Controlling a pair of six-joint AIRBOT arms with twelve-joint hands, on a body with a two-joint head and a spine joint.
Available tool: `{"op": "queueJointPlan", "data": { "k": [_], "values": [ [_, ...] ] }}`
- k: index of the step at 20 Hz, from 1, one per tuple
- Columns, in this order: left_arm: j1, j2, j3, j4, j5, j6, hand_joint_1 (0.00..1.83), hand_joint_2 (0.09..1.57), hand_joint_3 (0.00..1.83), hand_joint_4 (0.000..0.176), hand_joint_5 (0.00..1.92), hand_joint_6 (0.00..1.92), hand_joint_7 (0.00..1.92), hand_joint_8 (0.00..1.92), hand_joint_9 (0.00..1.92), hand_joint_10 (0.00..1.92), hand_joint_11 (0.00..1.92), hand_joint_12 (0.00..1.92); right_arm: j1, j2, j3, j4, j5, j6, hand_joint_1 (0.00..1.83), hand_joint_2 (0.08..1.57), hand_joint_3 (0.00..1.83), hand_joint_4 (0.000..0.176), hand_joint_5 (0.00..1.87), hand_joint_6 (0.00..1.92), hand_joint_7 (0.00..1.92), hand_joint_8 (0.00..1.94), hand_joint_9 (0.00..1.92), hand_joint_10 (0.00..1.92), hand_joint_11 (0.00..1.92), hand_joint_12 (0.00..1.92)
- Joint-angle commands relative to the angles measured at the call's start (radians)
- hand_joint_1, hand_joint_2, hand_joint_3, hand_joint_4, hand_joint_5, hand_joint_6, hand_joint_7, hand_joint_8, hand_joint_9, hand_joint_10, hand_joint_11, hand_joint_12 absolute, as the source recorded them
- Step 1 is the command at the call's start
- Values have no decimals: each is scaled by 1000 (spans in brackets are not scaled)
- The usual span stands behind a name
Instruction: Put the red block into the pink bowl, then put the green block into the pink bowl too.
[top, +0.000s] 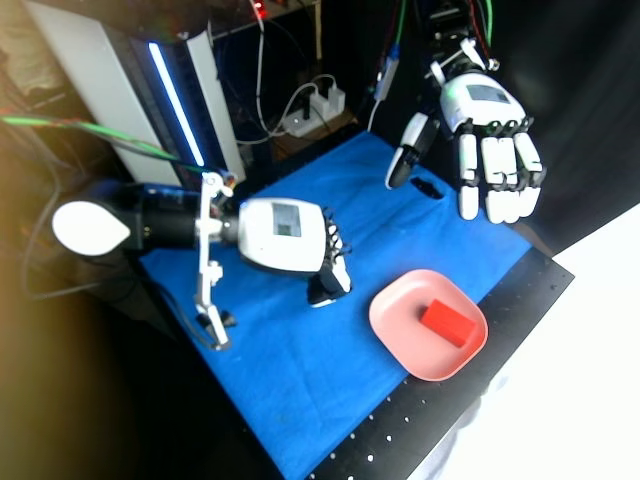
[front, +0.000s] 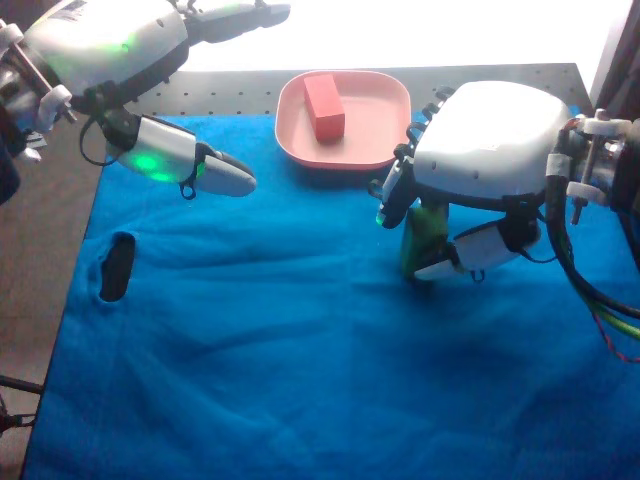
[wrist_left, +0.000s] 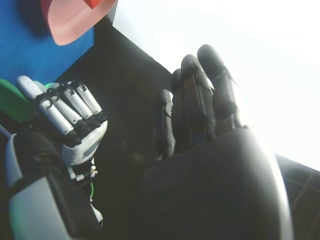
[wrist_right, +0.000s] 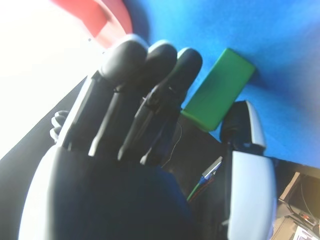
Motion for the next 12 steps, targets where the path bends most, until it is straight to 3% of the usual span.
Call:
{"op": "queueJointPlan", "data": {
  "k": [1, 2, 3, 4, 5, 6, 7, 8, 10, 12],
  "values": [
    [-7, -8, 5, -21, -114, 0, 682, 739, 2, 119, 212, 2, 250, 1, 266, 0, 0, 680, 7, -3, 3, 22, 96, 0, 1273, 1027, 32, 0, 1061, 673, 1308, 566, 1294, 801, 1117, 1309],
    [-6, -8, 5, -22, -114, 0, 680, 739, 2, 119, 213, 2, 250, 1, 263, 0, 0, 680, 7, -3, 4, 23, 96, 0, 1291, 1041, 11, 0, 1037, 690, 1261, 704, 1316, 745, 1111, 1316],
    [-6, -8, 5, -22, -114, 0, 680, 739, 2, 119, 213, 2, 250, 1, 263, 0, 0, 680, 7, -3, 4, 24, 97, 0, 1291, 1041, 11, 0, 1037, 690, 1261, 704, 1316, 745, 1111, 1316],
    [-6, -9, 5, -22, -113, 0, 681, 736, 0, 124, 211, 1, 252, 1, 272, 3, 0, 721, 7, -3, 5, 25, 97, 0, 1293, 1054, 0, 0, 1046, 656, 1206, 843, 1317, 849, 1127, 1398],
    [-6, -9, 5, -22, -113, 0, 675, 739, 1, 116, 209, 0, 254, 1, 285, 5, 0, 753, 7, -4, 6, 26, 97, 0, 1287, 1073, 1, 0, 1030, 645, 1141, 986, 1302, 1096, 1175, 1528],
    [-6, -8, 5, -22, -113, 0, 673, 742, 2, 118, 204, 0, 258, 2, 286, 5, 0, 760, 7, -5, 7, 28, 98, 0, 1209, 1068, 0, 0, 1067, 775, 1169, 1037, 1289, 1331, 1214, 1650],
    [-6, -8, 5, -22, -113, 0, 673, 743, 2, 118, 203, 0, 259, 3, 286, 5, 0, 761, 7, -6, 8, 28, 98, 0, 1191, 1071, 1, 0, 1065, 819, 1173, 1053, 1272, 1410, 1220, 1689],
    [-6, -8, 4, -22, -113, 0, 691, 746, 2, 108, 212, 2, 266, 3, 313, 9, 0, 818, 7, -6, 9, 29, 99, 0, 1261, 1089, 0, 0, 1020, 695, 1097, 1106, 1254, 1356, 1183, 1661],
    [-6, -8, 4, -22, -113, 0, 686, 747, 1, 100, 217, 1, 267, 1, 328, 7, 0, 878, 7, -6, 10, 30, 99, 0, 1287, 1066, 0, 0, 1008, 733, 1181, 888, 1245, 1067, 1118, 1467],
    [-6, -7, 3, -22, -114, 0, 686, 744, 0, 108, 209, 1, 270, 2, 327, 5, 0, 882, 8, -6, 11, 32, 100, 0, 1290, 1060, 0, 0, 1012, 731, 1204, 836, 1271, 972, 1130, 1424]
  ]
}}
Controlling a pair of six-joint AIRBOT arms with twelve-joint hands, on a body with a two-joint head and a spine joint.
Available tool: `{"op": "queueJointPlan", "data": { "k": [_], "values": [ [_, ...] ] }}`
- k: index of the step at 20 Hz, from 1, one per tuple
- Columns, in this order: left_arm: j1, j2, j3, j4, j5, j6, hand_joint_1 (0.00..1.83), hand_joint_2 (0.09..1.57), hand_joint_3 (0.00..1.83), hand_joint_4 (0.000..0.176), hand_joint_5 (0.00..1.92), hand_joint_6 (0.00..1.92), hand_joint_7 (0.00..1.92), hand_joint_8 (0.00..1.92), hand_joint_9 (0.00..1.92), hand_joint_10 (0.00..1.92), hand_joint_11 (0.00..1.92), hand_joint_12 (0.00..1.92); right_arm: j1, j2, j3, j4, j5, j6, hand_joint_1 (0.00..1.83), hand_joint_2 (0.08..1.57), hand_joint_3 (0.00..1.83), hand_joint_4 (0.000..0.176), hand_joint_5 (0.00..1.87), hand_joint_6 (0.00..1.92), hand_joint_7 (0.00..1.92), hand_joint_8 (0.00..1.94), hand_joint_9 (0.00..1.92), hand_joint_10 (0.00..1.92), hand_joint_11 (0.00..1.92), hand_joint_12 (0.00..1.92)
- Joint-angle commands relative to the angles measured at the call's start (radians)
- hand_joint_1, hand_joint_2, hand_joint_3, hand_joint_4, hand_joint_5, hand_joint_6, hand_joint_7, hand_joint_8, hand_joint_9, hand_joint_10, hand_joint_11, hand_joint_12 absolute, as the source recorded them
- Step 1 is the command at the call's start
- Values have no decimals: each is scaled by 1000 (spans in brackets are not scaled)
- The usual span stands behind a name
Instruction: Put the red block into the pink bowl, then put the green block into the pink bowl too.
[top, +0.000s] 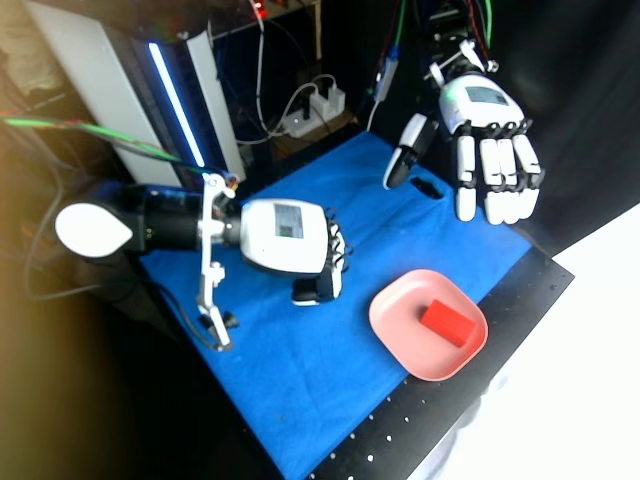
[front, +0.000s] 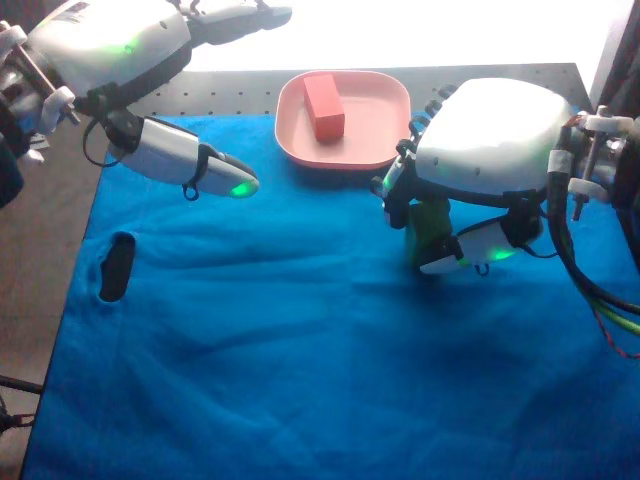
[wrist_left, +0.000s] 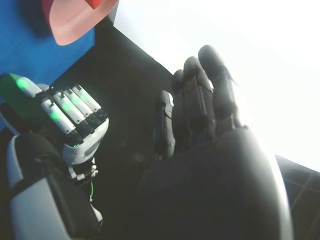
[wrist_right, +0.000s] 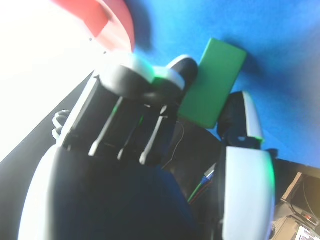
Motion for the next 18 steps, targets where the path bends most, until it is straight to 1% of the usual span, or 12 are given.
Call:
{"op": "queueJointPlan", "data": {
  "k": [1, 2, 3, 5, 6, 8, 10, 11, 13, 15, 16, 18],
  "values": [
    [-7, -2, 0, -20, -116, 0, 676, 747, 0, 103, 202, 1, 258, 1, 317, 1, 0, 858, 11, -5, 4, 24, 100, -1, 1290, 1058, 0, 0, 1033, 676, 1197, 863, 1285, 1014, 1140, 1479],
    [-6, -1, -1, -19, -118, 0, 697, 747, 0, 109, 205, 1, 254, 0, 317, 0, 0, 826, 15, -5, 6, 24, 101, -1, 1205, 1066, 0, 0, 1069, 779, 1201, 958, 1262, 1336, 1178, 1679],
    [-6, -1, -2, -19, -119, 0, 697, 747, 0, 109, 205, 1, 254, 0, 317, 0, 0, 826, 18, -5, 8, 24, 101, -1, 1205, 1066, 0, 0, 1069, 779, 1201, 958, 1262, 1336, 1178, 1679],
    [-5, 0, -8, -13, -124, 0, 707, 762, 5, 68, 198, 1, 248, 0, 314, 1, 0, 743, 34, -5, 17, 24, 102, -1, 1280, 1078, 0, 0, 988, 758, 1153, 936, 1206, 1121, 1103, 1506],
    [-3, 1, -10, -11, -129, 0, 729, 805, 15, 69, 187, 1, 221, 3, 270, 4, 0, 643, 39, -5, 20, 24, 103, -1, 1279, 1069, 0, 0, 982, 826, 1189, 824, 1190, 885, 1016, 1363],
    [-1, 1, -19, -2, -138, 0, 721, 846, 12, 90, 193, 2, 219, 2, 261, 3, 0, 603, 57, -4, 29, 24, 104, -1, 1282, 1056, 2, 0, 1011, 788, 1219, 761, 1245, 697, 997, 1332],
    [-1, 1, -26, 6, -146, 0, 708, 845, 4, 102, 135, 0, 177, 1, 208, 1, 0, 473, 75, -1, 36, 24, 105, -1, 1281, 1077, 0, 0, 1001, 716, 1152, 945, 1242, 937, 1021, 1482],
    [-1, 1, -32, 14, -151, 0, 735, 842, 1, 141, 102, 3, 170, 1, 132, 7, 0, 305, 87, 3, 39, 24, 105, -1, 1280, 1080, 1, 0, 989, 736, 1147, 956, 1227, 987, 1020, 1493],
    [-1, 1, -43, 31, -160, 0, 739, 843, 1, 150, 95, 2, 168, 1, 116, 6, 0, 246, 105, 9, 44, 24, 105, -1, 1279, 1080, 1, 0, 987, 740, 1147, 959, 1224, 997, 1019, 1495],
    [1, 3, -62, 57, -177, 0, 766, 796, 0, 80, 180, 4, 219, 2, 156, 7, 0, 297, 127, 14, 54, 24, 105, -1, 1185, 1069, 0, 0, 1075, 808, 1197, 1673, 1294, 1850, 1298, 1904],
    [6, 5, -73, 68, -189, 1, 759, 798, 0, 60, 191, 2, 209, 3, 178, 9, 0, 400, 139, 14, 62, 25, 105, -1, 1178, 1078, 2, 0, 1054, 850, 1116, 1565, 1215, 1804, 1220, 1918],
    [17, 8, -89, 78, -209, 1, 748, 789, 0, 64, 219, 5, 213, 2, 202, 9, 0, 505, 153, 6, 81, 25, 105, -1, 1170, 1093, 1, 0, 1024, 903, 1107, 1365, 1162, 1662, 1142, 1860]
  ]
}}
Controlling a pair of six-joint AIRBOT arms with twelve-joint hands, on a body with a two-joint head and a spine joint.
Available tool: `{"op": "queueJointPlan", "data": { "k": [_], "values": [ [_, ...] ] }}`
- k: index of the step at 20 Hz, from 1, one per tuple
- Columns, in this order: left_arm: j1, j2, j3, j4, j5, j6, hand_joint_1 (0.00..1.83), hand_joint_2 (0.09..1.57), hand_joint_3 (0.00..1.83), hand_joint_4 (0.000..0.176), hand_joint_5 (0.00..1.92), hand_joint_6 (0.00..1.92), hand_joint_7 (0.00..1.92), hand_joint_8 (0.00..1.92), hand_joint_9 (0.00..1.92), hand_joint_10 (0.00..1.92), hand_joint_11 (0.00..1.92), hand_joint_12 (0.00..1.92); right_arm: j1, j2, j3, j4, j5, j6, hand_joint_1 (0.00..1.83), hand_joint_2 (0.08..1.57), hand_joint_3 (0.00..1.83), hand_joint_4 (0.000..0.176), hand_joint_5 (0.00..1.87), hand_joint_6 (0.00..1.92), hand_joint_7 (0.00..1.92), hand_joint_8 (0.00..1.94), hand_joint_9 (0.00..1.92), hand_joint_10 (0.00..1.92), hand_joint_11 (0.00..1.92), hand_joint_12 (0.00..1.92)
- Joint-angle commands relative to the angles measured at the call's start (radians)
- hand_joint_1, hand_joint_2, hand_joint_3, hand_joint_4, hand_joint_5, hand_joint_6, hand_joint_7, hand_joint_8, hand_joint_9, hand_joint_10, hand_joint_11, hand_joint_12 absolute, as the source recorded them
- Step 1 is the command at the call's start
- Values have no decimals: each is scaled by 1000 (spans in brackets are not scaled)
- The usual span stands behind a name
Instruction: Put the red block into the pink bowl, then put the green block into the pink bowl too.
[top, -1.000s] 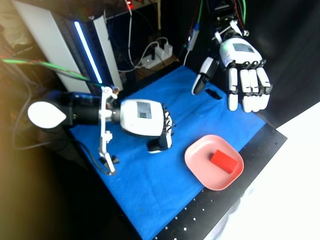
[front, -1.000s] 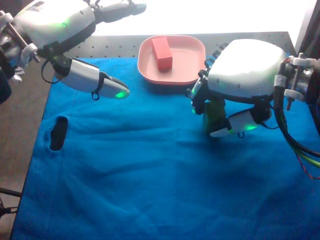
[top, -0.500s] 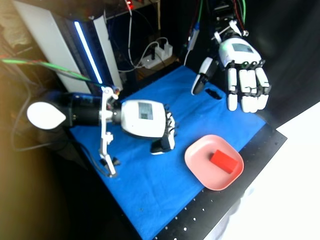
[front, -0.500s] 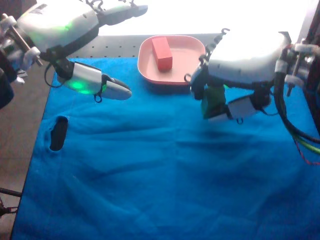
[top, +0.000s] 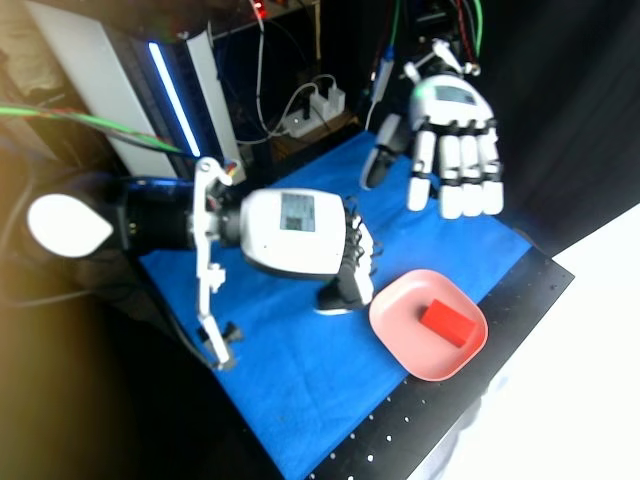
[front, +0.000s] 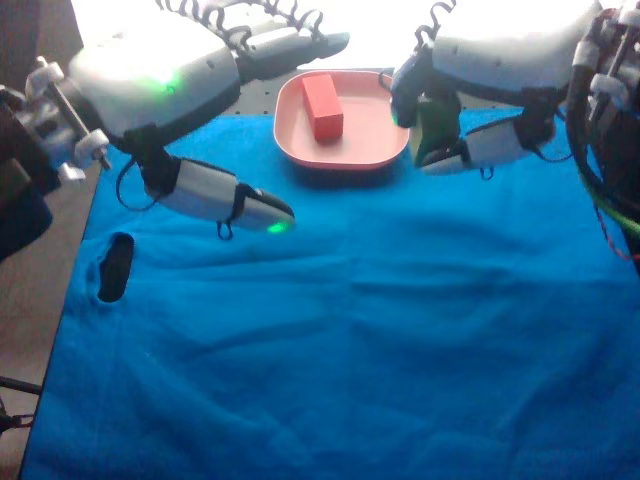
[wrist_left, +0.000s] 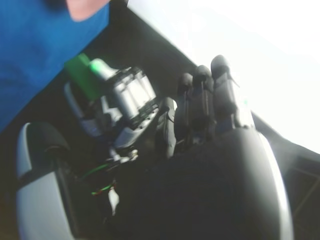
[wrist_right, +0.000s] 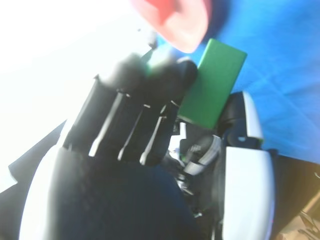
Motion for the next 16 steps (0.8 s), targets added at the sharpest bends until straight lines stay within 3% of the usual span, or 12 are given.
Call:
{"op": "queueJointPlan", "data": {
  "k": [1, 3, 5, 6, 7, 9, 10, 11, 12, 13, 14, 16],
  "values": [
    [-5, 6, -3, -17, -133, 1, 748, 789, 0, 64, 219, 5, 213, 2, 202, 9, 0, 505, 22, -6, 10, 24, 100, -1, 1170, 1093, 1, 0, 1024, 903, 1107, 1365, 1162, 1662, 1142, 1860],
    [6, 13, -21, -13, -152, 1, 748, 790, 0, 68, 191, 0, 223, 2, 173, 1, 0, 455, 39, -11, 38, 24, 100, -1, 1175, 1073, 0, 0, 1069, 833, 1173, 1016, 1170, 1444, 1075, 1762],
    [11, 16, -32, -5, -158, 1, 788, 796, 2, 60, 201, 4, 229, 5, 175, 3, 0, 442, 52, -14, 56, 26, 100, -1, 1174, 1070, 0, 0, 1076, 819, 1114, 1298, 1143, 1685, 1105, 1915],
    [13, 17, -39, 0, -159, 1, 785, 806, 5, 87, 152, 8, 171, 9, 107, 10, 0, 197, 54, -15, 66, 35, 99, -1, 1173, 1070, 0, 0, 1077, 818, 1092, 1276, 1114, 1641, 1063, 1884],
    [17, 16, -45, 4, -165, 1, 817, 791, 0, 104, 141, 5, 137, 2, 85, 5, 0, 166, 56, -18, 75, 44, 99, -1, 1253, 1081, 0, 0, 1035, 714, 1107, 1086, 1090, 1367, 974, 1675],
    [33, 16, -58, 5, -187, 1, 829, 785, 0, 131, 141, 1, 165, 3, 121, 4, 0, 282, 62, -33, 101, 58, 100, -1, 1175, 1077, 0, 0, 1061, 831, 1149, 887, 1112, 1347, 1008, 1663],
    [40, 16, -63, 5, -198, 1, 810, 799, 4, 103, 136, 0, 179, 4, 144, 8, 0, 362, 65, -43, 113, 62, 100, -1, 1170, 1079, 0, 0, 1056, 845, 1140, 1001, 1098, 1491, 1032, 1752],
    [44, 15, -66, 5, -203, 1, 807, 795, 1, 107, 136, 0, 178, 2, 136, 2, 0, 318, 69, -48, 120, 63, 100, -1, 1169, 1078, 0, 0, 1058, 842, 1140, 980, 1105, 1430, 1031, 1715],
    [51, 14, -71, 5, -213, 1, 764, 799, 3, 86, 130, 0, 168, 0, 122, 0, 0, 314, 75, -61, 137, 63, 100, -1, 1173, 1077, 0, 0, 1062, 832, 1169, 845, 1126, 1306, 1021, 1620],
    [56, 11, -74, 5, -224, 1, 755, 797, 1, 96, 115, 1, 156, 0, 105, 1, 0, 281, 77, -73, 150, 64, 100, -1, 1169, 1082, 0, 0, 1054, 843, 1189, 688, 1106, 1178, 937, 1586],
    [60, 6, -77, 9, -232, 1, 742, 803, 2, 110, 119, 3, 179, 2, 135, 7, 0, 411, 77, -84, 163, 65, 100, -1, 1169, 1084, 0, 0, 1050, 851, 1169, 690, 1005, 1277, 739, 1772],
    [61, -5, -82, 20, -242, 1, 756, 798, 0, 133, 151, 12, 219, 9, 170, 14, 0, 506, 79, -113, 192, 65, 100, -1, 1172, 1087, 0, 0, 1041, 866, 1226, 537, 1121, 1068, 878, 1579]
  ]
}}
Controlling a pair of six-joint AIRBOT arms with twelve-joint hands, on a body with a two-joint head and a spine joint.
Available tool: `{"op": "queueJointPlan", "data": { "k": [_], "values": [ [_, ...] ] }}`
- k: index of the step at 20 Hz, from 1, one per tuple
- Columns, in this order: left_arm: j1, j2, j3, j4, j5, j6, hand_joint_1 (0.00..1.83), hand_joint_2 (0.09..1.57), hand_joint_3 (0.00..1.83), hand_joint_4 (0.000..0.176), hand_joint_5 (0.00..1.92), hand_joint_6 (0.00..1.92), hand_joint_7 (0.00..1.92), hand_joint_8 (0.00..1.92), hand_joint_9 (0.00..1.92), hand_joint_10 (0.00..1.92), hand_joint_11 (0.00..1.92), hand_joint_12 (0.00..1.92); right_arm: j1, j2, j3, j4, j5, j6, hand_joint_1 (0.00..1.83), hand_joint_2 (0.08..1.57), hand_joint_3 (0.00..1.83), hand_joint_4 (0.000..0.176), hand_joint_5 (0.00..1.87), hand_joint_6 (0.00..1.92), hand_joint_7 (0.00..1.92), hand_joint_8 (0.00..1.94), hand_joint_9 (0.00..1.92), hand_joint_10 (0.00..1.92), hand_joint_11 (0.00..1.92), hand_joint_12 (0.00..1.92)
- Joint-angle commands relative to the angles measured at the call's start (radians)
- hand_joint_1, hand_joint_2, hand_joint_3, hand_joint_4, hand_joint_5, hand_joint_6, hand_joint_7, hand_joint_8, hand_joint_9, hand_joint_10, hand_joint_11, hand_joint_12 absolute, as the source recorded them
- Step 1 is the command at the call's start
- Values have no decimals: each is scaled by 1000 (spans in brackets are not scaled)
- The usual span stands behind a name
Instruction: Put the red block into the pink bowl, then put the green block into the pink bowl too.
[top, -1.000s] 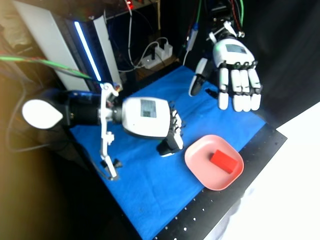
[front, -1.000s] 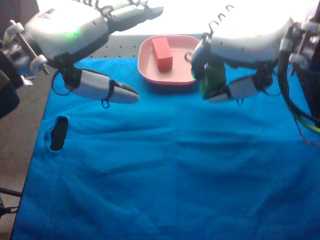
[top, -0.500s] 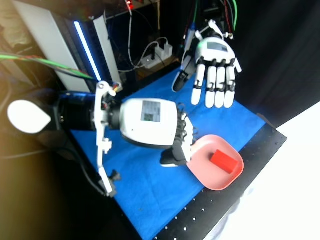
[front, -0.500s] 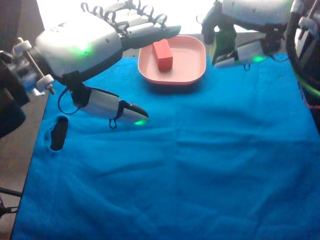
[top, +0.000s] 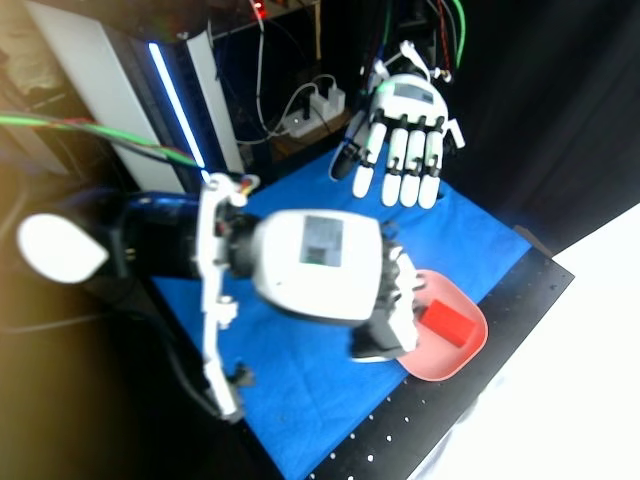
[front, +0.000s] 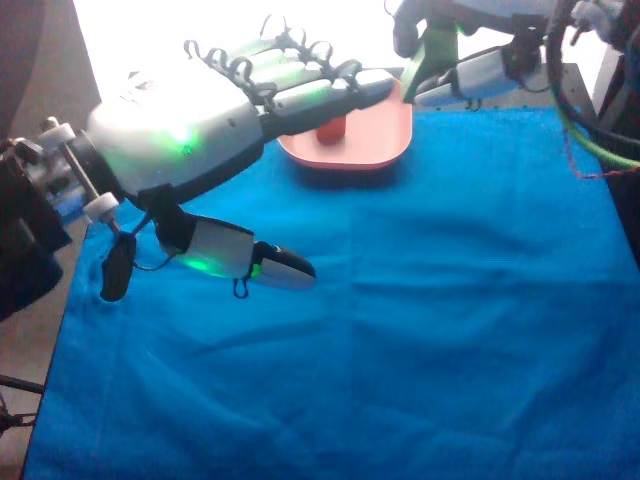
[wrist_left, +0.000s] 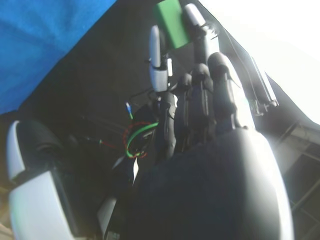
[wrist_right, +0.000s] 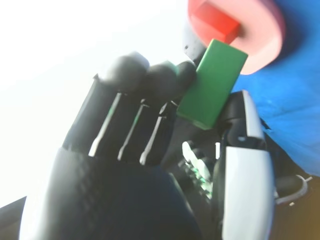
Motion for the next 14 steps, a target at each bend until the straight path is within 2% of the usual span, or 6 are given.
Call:
{"op": "queueJointPlan", "data": {
  "k": [1, 6, 8, 10, 13, 14],
  "values": [
    [-7, -9, -8, -11, -136, 0, 705, 808, 2, 140, 155, 10, 239, 10, 201, 19, 0, 584, 19, -8, 14, 23, 103, -1, 1246, 1077, 11, 0, 1000, 810, 1158, 825, 1002, 789, 431, 1546],
    [-7, -51, -10, 23, -157, -18, 629, 896, 16, 82, 171, 3, 274, 3, 248, 12, 0, 712, 19, -95, 92, 23, 102, -1, 1277, 1084, 0, 0, 1066, 572, 1084, 1078, 1144, 1172, 1048, 1615],
    [-7, -69, -10, 27, -177, -30, 691, 884, 3, 106, 175, 2, 266, 0, 236, 3, 0, 583, 19, -126, 129, 22, 101, -1, 1281, 1079, 0, 0, 1039, 644, 1114, 1004, 1154, 922, 970, 1397],
    [-7, -85, -9, 33, -194, -51, 720, 865, 0, 91, 181, 3, 266, 0, 236, 2, 0, 546, 19, -156, 157, 22, 97, -1, 1279, 1084, 2, 0, 1003, 731, 1115, 985, 1176, 870, 994, 1370],
    [-7, -110, -9, 51, -212, -86, 748, 820, 0, 122, 201, 7, 281, 2, 242, 2, 0, 593, 19, -180, 185, 22, 96, -1, 1258, 1118, 1, 0, 948, 984, 996, 1037, 1225, 1101, 1093, 1522],
    [-7, -117, -11, 58, -215, -92, 705, 856, 0, 102, 168, 1, 257, 0, 210, 0, 0, 547, 19, -189, 196, 23, 92, -1, 1261, 1128, 0, 0, 903, 887, 1034, 1125, 1217, 1084, 1081, 1511]
  ]
}}
